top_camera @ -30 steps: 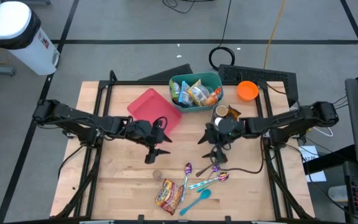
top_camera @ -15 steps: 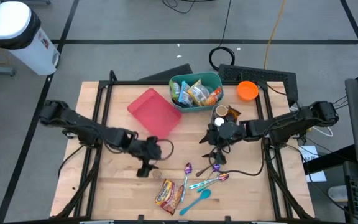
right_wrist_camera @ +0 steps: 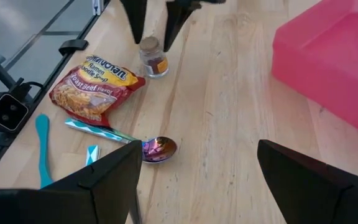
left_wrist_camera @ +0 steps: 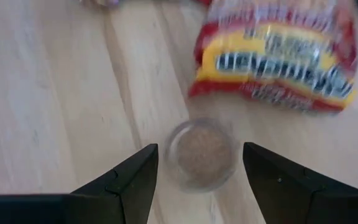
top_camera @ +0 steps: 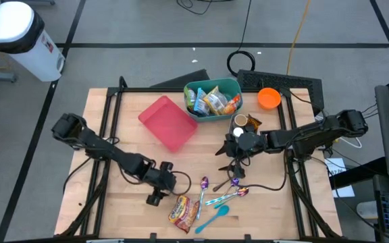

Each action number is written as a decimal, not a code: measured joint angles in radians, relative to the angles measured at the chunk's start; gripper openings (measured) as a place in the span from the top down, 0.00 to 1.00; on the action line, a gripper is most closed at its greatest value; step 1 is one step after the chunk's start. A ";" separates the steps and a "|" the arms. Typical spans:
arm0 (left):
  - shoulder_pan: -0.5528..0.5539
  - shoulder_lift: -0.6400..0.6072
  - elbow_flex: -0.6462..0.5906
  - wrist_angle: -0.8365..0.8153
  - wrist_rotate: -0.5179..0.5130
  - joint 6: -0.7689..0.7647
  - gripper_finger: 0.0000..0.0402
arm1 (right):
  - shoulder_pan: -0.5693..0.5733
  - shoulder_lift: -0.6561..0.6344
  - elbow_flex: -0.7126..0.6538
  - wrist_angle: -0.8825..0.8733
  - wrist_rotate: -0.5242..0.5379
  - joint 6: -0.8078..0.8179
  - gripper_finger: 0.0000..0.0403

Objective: Pick & Place Food Item
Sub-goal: Put the brown spice bottle into the gray bin

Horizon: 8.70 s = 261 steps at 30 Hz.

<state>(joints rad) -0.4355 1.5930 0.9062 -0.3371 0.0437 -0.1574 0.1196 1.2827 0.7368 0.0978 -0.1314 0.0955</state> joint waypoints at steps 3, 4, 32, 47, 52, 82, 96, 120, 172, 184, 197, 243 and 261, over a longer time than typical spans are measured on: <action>-0.004 0.031 0.000 0.005 -0.002 -0.003 0.39 | 0.000 0.000 0.000 0.000 0.000 0.015 0.23; -0.005 0.041 0.000 0.005 -0.006 -0.004 0.39 | 0.000 0.000 0.000 -0.001 0.000 0.020 0.23; 0.090 0.052 0.000 0.150 -0.097 0.155 0.39 | 0.000 0.000 0.000 -0.013 0.000 0.024 0.23; 0.030 -0.322 -0.370 0.395 -0.159 -0.031 0.39 | 0.021 0.000 0.000 -0.028 -0.003 0.024 0.23; -0.021 -0.339 -0.604 0.770 -0.185 -0.091 0.39 | 0.023 0.000 0.000 -0.014 -0.003 0.022 0.23; -0.021 0.173 -0.489 1.096 -0.244 0.018 0.39 | 0.023 0.000 0.000 0.001 0.000 0.016 0.23; -0.003 0.173 -0.486 1.112 -0.216 0.008 0.39 | 0.023 0.000 0.000 0.003 0.000 0.016 0.23; 0.084 0.173 -0.276 0.886 -0.017 0.182 0.39 | 0.022 0.000 0.000 0.003 0.000 0.016 0.23; 0.230 0.075 -0.181 0.669 0.042 0.340 0.54 | 0.022 -0.019 0.000 0.080 0.033 -0.024 0.23; 0.343 -0.039 -0.125 0.591 -0.110 0.363 0.54 | 0.009 0.028 0.093 0.063 0.242 -0.073 0.23; 0.350 -0.039 -0.116 0.572 -0.150 0.364 0.54 | 0.002 0.305 0.245 0.114 0.237 -0.109 0.23; 0.347 -0.040 -0.115 0.583 -0.148 0.200 0.14 | 0.053 -0.234 -0.010 -0.319 0.474 0.252 0.61; 0.347 -0.040 -0.116 0.596 -0.148 0.199 0.13 | -0.005 -0.216 -0.039 -0.498 0.501 0.330 0.61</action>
<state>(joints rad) -0.0883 1.5528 0.7906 0.2592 -0.1043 0.0417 0.1150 1.0664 0.6983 -0.3999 0.3695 0.4254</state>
